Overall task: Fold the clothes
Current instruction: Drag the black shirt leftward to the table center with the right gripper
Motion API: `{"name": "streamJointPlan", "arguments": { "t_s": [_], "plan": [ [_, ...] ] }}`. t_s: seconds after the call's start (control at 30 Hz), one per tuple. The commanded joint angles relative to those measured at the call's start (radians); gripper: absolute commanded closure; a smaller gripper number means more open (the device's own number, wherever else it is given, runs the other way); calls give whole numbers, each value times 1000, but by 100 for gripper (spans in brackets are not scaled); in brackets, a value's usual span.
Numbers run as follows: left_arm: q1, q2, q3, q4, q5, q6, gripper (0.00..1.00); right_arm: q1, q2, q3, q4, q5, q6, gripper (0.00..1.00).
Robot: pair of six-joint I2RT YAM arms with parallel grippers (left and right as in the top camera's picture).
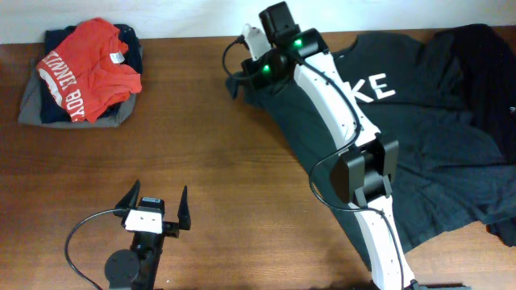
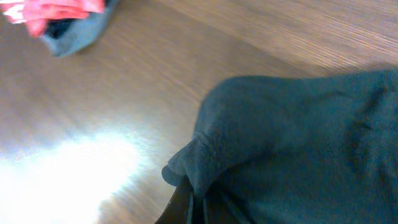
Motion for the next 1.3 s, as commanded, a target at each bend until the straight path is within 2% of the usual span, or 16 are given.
{"name": "streamJointPlan", "arguments": {
  "t_s": [0.0,0.47,0.67,1.0,1.27],
  "plan": [
    [3,-6,-4,-2,-4,13,1,13,-36,24,37,-174,-15,96],
    [3,-6,-4,-2,-4,13,1,197,-36,24,92,-196,-18,96],
    [3,-6,-4,-2,-4,13,1,209,-36,24,100,-194,-15,96],
    [3,-6,-4,-2,-4,13,1,210,-35,24,3,-142,119,96],
    [3,-6,-4,-2,-4,13,1,206,-35,24,-60,-142,87,96]
  ]
}}
